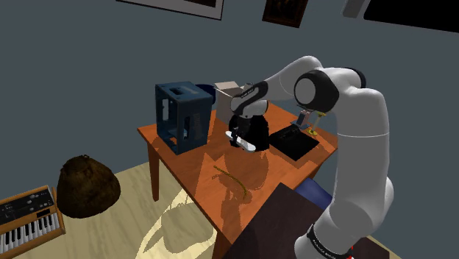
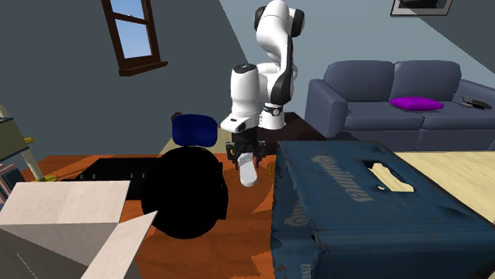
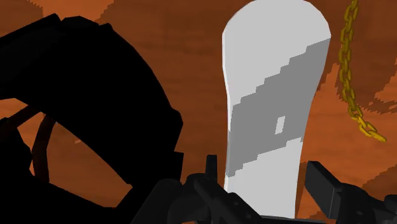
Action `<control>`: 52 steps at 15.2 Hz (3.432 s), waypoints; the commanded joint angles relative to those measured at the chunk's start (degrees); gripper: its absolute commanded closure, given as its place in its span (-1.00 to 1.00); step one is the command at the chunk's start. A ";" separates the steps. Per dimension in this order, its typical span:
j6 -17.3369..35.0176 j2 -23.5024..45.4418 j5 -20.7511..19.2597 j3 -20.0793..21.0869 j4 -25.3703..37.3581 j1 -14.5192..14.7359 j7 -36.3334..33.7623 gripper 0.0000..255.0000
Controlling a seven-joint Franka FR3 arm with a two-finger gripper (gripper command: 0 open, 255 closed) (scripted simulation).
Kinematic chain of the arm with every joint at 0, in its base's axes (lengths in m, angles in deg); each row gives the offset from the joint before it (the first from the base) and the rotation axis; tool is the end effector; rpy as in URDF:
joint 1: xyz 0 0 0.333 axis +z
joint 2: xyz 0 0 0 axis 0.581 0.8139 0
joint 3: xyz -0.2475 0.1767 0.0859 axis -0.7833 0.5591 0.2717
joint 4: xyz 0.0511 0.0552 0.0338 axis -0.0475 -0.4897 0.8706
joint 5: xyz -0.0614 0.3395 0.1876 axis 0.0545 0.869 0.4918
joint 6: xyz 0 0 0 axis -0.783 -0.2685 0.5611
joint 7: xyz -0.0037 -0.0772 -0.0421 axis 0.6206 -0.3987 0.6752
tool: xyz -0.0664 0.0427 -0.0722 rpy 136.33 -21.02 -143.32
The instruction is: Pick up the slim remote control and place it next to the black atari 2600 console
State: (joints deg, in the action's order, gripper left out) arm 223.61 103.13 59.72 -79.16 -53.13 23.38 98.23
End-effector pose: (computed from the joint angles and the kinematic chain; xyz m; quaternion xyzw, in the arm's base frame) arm 0.5717 -0.2729 0.2453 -0.9994 0.0340 0.0038 0.0088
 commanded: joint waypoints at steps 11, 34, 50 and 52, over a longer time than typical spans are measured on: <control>-0.65 -1.18 0.98 -2.72 -1.05 -9.51 12.73 1.00; -0.87 9.86 5.96 -4.50 8.95 -24.67 31.21 1.00; 6.06 19.25 8.54 -1.46 11.48 -26.94 32.69 1.00; 6.51 19.94 8.53 -1.12 11.78 -27.22 32.68 1.00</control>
State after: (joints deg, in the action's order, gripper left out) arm 227.76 119.02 67.31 -82.06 -39.14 -4.84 130.75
